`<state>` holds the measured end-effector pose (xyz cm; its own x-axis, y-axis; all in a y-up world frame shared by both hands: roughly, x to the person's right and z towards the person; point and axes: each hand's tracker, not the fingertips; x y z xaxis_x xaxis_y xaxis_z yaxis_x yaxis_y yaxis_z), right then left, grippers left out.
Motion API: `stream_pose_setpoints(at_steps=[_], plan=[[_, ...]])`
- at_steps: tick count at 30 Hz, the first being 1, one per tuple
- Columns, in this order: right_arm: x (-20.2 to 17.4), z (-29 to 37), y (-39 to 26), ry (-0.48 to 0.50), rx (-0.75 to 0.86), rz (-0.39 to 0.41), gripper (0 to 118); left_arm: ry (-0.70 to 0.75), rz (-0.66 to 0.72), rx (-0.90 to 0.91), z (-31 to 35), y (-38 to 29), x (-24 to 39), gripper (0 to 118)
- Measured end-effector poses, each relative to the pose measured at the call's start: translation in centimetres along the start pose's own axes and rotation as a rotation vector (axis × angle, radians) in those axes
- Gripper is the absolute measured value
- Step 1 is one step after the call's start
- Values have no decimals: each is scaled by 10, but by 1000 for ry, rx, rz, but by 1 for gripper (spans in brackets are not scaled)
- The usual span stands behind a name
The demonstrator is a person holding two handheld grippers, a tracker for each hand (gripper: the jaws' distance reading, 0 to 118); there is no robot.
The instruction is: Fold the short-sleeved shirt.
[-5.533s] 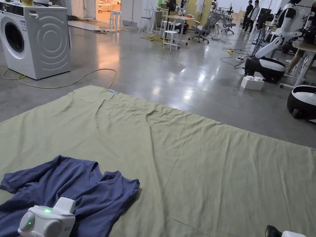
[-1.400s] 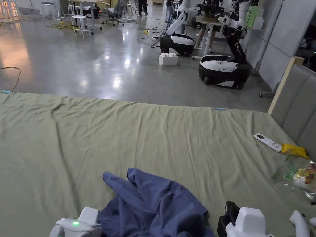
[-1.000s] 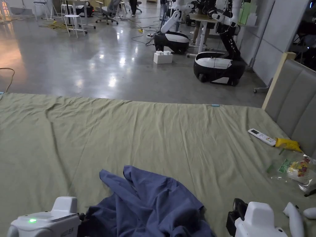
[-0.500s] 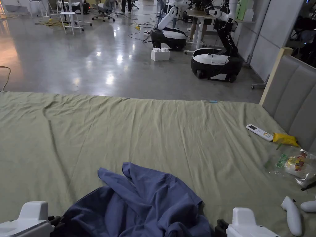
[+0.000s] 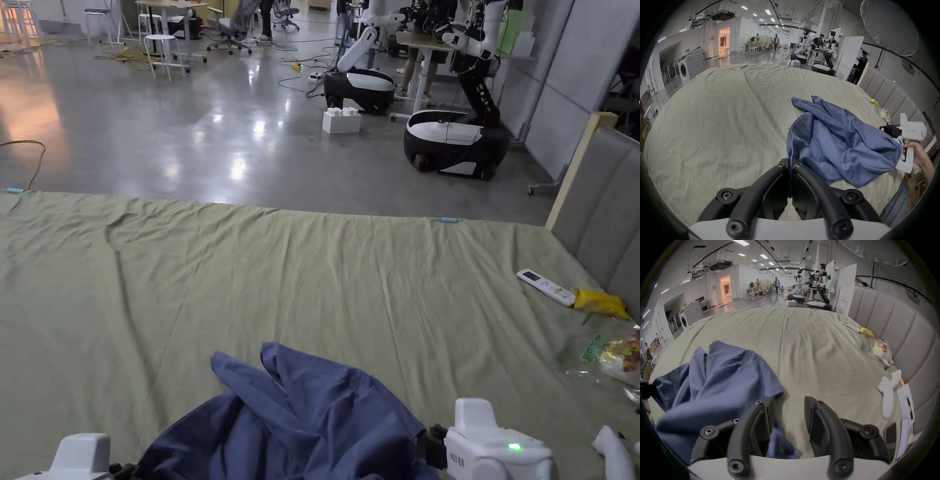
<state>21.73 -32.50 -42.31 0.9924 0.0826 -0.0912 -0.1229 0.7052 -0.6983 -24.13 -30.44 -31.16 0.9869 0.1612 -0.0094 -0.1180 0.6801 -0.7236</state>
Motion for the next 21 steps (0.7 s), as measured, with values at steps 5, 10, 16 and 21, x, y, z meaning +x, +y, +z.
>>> stream_pose_setpoints(at_steps=[5,10,16,21], plan=[[-9,-48,24,51,-92,34,40,3,-5,-11,-3,-5,4,3],[-21,-90,17,97,-243,71,36,2,30,-24,-7,-9,2,3],[-18,-80,19,91,-183,34,9,11,21,-31,-9,-8,2,3],[-17,-48,27,33,-65,35,7,27,27,23,2,3,4,3]])
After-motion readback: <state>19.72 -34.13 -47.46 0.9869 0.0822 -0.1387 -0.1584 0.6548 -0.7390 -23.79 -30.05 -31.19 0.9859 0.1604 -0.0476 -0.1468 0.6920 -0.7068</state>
